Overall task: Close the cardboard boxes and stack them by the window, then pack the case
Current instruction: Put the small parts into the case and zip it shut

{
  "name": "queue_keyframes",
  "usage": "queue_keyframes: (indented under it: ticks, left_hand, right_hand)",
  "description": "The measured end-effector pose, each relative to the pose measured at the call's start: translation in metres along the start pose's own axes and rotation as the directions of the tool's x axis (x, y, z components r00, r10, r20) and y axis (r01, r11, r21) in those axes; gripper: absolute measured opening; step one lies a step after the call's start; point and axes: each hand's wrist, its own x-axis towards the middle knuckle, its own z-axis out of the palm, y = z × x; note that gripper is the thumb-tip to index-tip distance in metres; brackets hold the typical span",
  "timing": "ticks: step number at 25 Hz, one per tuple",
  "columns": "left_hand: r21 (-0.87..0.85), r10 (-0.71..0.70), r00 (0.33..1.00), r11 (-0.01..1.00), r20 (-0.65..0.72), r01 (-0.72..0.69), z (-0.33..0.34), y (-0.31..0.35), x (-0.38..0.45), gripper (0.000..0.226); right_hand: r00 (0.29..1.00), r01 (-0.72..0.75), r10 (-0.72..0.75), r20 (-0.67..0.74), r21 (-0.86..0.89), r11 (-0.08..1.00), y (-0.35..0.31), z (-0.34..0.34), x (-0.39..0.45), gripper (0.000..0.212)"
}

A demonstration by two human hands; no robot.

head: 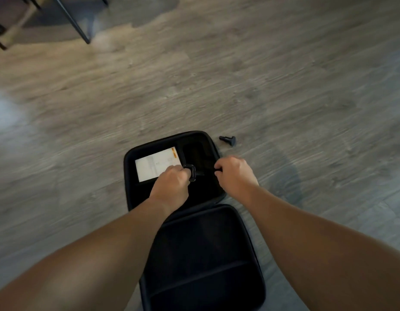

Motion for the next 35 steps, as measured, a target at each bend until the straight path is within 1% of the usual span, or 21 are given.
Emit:
queue_keyframes:
  ticks: [2,4,6,7,9,10,12,15,17,20,21,23,25,28,31,33,35]
  left_hand:
    - [0.002,-0.013,1.000,1.000,0.029,0.013,0.004,-0.003,-0.010,0.014]
    - [-0.001,0.010,1.000,1.000,-0.011,-0.010,0.006,-0.003,-0.017,0.024]
    - [0.047,0.107,0.994,0.993,-0.023,-0.105,0.006,0.002,-0.020,0.035]
    - [0.062,0.153,0.988,0.986,-0.001,-0.153,0.006,0.005,-0.021,0.038]
    - [0.040,0.189,0.981,0.981,0.053,-0.191,0.006,0.011,-0.024,0.038]
    - [0.020,0.188,0.980,0.982,0.062,-0.190,0.007,0.013,-0.025,0.035]
    - [-0.015,0.158,0.987,0.987,0.020,-0.158,0.007,0.013,-0.023,0.027]
    - [-0.066,0.042,0.998,0.997,-0.037,-0.045,-0.001,0.011,-0.011,0.017]
    - [-0.082,0.008,0.999,0.997,-0.050,-0.012,-0.007,0.008,0.000,0.016]
    - [-0.056,0.001,0.999,0.998,-0.043,-0.003,-0.015,0.008,0.013,0.018]
    - [-0.048,0.008,1.000,0.999,-0.027,-0.009,-0.021,0.010,0.017,0.018]
    - [-0.043,0.044,0.999,0.998,0.018,-0.043,-0.040,0.017,0.025,0.016]
    - [-0.045,0.106,0.994,0.994,0.037,-0.105,-0.065,0.026,0.038,0.016]
    - [-0.046,0.106,0.993,0.993,0.045,-0.104,-0.091,0.037,0.056,0.016]
    - [0.011,0.112,0.987,0.993,0.119,-0.114,-0.080,0.042,0.095,0.013]
    - [0.029,0.068,0.991,0.997,0.119,-0.072,-0.058,0.040,0.125,0.013]
    - [0.025,0.025,0.992,0.999,0.127,-0.029,-0.037,0.039,0.146,0.003]
  right_hand:
    - [1.000,-0.005,0.007,0.028,-0.055,0.998,0.001,0.007,-0.002,0.031]
    - [0.998,0.006,-0.002,0.055,-0.078,0.997,0.004,0.012,-0.004,0.038]
    - [0.999,-0.001,0.004,0.041,-0.082,0.997,0.003,0.013,-0.004,0.040]
    - [0.999,-0.013,0.016,0.031,-0.082,0.997,0.001,0.013,-0.004,0.040]
    - [0.999,-0.034,0.036,0.030,-0.076,0.997,-0.003,0.013,-0.005,0.038]
    - [0.998,-0.045,0.047,0.036,-0.062,0.997,-0.004,0.014,-0.007,0.036]
    - [0.997,-0.057,0.058,0.049,-0.010,0.998,-0.011,0.018,-0.012,0.033]
    - [0.995,-0.017,0.014,0.095,0.038,0.999,-0.023,0.035,-0.023,0.032]
    - [0.991,0.002,-0.014,0.134,0.093,0.996,-0.027,0.045,-0.029,0.029]
    - [0.990,0.004,-0.026,0.139,0.156,0.988,-0.026,0.037,-0.029,0.031]
    - [0.989,-0.013,-0.007,0.150,0.131,0.991,-0.025,0.026,-0.026,0.034]
    - [0.980,-0.093,0.090,0.175,0.010,0.996,-0.029,-0.006,-0.019,0.036]
    - [0.976,-0.166,0.178,0.123,-0.104,0.981,-0.032,-0.045,-0.010,0.031]
    - [0.962,-0.269,0.272,0.005,-0.135,0.954,-0.037,-0.087,0.004,0.027]
    - [0.941,-0.339,0.338,-0.023,-0.085,0.937,-0.022,-0.090,0.037,0.021]
    - [0.945,-0.328,0.328,-0.007,-0.070,0.942,-0.004,-0.073,0.064,0.015]
    - [0.951,-0.307,0.308,-0.004,-0.087,0.948,0.009,-0.057,0.083,0.011]
